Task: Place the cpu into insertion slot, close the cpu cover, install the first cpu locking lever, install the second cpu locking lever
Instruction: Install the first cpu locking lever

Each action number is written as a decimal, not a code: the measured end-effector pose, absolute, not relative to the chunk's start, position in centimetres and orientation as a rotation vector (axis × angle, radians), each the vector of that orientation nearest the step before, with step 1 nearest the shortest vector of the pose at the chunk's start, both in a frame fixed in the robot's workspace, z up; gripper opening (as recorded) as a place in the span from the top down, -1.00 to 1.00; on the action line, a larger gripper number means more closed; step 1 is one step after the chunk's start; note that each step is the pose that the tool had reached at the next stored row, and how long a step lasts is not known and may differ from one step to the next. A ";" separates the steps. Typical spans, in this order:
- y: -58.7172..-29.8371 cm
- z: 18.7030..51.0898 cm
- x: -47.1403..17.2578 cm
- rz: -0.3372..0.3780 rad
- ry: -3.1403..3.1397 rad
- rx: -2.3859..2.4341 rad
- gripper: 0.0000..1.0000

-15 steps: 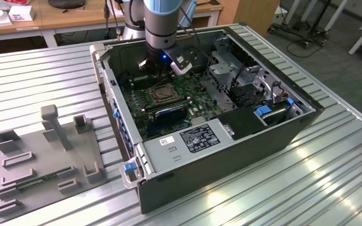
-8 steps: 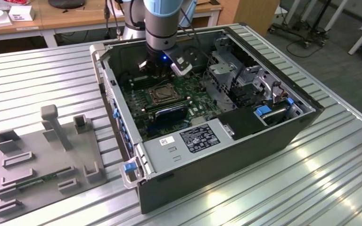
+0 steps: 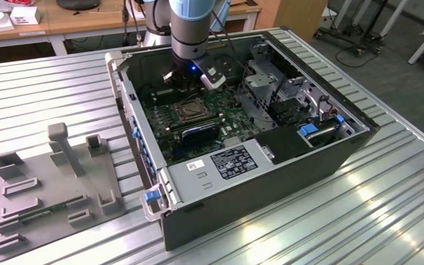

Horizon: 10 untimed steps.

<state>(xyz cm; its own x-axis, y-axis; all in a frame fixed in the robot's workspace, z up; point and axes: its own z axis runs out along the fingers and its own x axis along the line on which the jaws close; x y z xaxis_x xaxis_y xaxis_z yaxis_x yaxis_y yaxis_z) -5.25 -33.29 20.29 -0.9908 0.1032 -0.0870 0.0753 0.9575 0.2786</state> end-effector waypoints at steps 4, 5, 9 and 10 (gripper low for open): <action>-33.4 20.3 -5.2 0.422 3.008 0.137 0.79; -33.4 20.3 -5.2 0.422 3.008 0.137 0.79; -33.4 20.3 -5.2 0.421 3.008 0.137 0.79; -33.4 20.3 -5.2 0.421 3.008 0.137 0.79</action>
